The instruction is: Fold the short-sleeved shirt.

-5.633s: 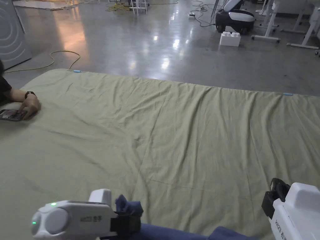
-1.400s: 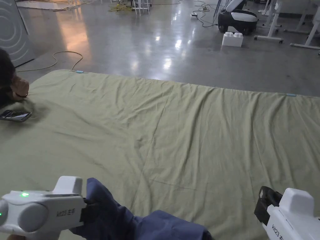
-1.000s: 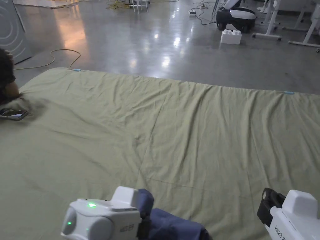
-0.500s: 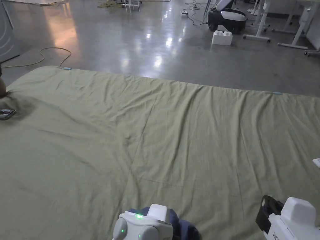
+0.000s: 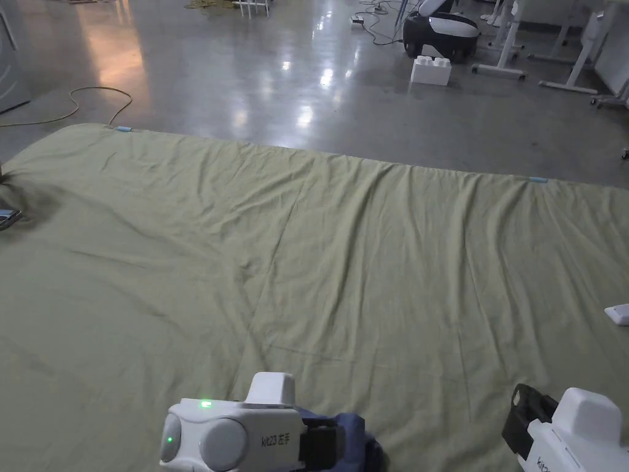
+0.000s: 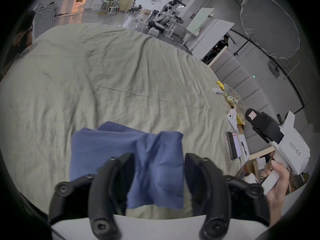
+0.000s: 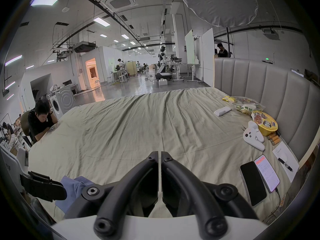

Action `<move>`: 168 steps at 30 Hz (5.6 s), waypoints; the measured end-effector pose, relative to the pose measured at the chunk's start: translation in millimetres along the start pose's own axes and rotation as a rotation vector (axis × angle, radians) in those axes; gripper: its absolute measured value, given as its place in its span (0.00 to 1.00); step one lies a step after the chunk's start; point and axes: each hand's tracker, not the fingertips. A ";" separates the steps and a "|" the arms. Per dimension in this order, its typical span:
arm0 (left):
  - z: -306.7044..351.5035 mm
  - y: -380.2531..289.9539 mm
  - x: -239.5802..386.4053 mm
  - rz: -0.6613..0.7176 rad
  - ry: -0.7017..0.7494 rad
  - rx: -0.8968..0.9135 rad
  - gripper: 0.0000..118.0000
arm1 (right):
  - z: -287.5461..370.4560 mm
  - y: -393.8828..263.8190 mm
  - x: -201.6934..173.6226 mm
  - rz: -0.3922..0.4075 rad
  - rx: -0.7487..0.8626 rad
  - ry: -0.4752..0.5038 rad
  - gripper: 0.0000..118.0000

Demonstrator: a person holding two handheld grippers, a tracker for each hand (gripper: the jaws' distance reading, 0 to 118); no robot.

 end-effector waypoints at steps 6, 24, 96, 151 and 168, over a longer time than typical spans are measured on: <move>-40.8 -15.4 1.4 -0.002 -0.036 -0.127 0.12 | -0.5 -3.6 0.2 -0.003 -0.010 0.000 0.03; -51.0 -34.8 10.9 -0.104 -0.042 -0.032 0.09 | 12.6 11.0 -12.5 0.064 0.097 -0.010 0.03; -8.8 -23.3 -184.9 0.273 -0.269 0.044 0.81 | -37.1 -144.7 -159.0 0.285 -0.146 0.129 0.03; 192.1 80.2 -349.3 0.303 -0.098 -0.036 0.22 | -8.7 66.4 -63.3 0.182 0.292 -0.009 0.03; 204.9 93.1 -371.0 0.215 0.528 -0.161 0.43 | -10.2 55.9 -52.3 0.178 0.249 -0.027 0.03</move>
